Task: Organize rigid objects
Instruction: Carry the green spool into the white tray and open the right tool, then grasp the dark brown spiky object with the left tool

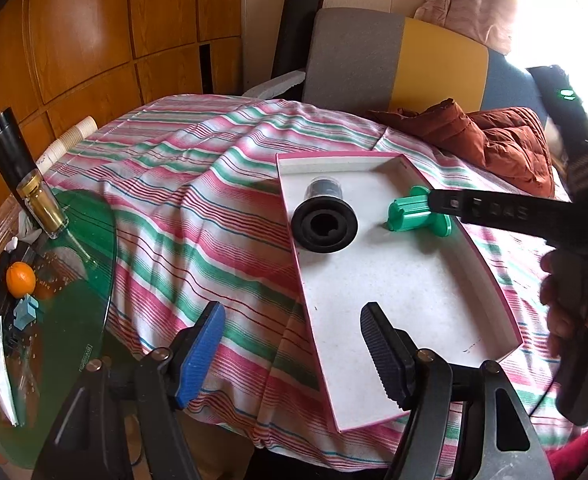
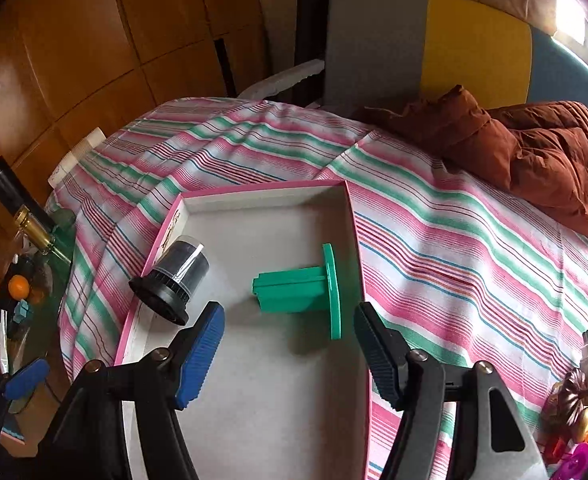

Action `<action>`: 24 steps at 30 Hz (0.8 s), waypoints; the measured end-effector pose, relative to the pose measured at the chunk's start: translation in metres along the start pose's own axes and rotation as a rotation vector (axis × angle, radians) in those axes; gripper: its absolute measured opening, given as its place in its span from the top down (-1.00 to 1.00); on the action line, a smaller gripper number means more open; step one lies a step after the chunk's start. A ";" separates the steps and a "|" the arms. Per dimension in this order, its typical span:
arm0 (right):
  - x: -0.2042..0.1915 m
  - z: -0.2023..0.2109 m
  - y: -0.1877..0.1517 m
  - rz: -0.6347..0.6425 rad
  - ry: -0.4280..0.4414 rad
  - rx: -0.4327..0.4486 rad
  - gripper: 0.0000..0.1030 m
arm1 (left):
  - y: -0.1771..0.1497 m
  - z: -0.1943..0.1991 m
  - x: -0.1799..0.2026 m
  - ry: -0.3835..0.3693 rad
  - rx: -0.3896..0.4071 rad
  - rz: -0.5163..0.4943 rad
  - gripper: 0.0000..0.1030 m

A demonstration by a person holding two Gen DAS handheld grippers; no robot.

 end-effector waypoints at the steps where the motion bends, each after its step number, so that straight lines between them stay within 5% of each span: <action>1: 0.002 0.006 -0.001 0.000 -0.001 0.011 -0.32 | 0.000 0.001 0.001 0.000 0.001 -0.003 -0.37; 12: 0.052 0.066 -0.025 0.021 -0.077 0.072 -0.32 | 0.001 0.008 0.015 -0.010 0.007 -0.035 -0.38; 24: 0.180 0.128 -0.032 -0.092 -0.303 0.149 -0.36 | 0.002 0.011 0.038 -0.023 0.006 -0.089 -0.41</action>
Point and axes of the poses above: each gripper's, at about its wrist camera, not at the fingertips, and z roughly against the way its jaws point, x to its right, y to its top, the point moved 8 cm from there along -z, roughly the way its jaws point, and after that the axes turned 7 degrees about x, right-handed, at the moved point
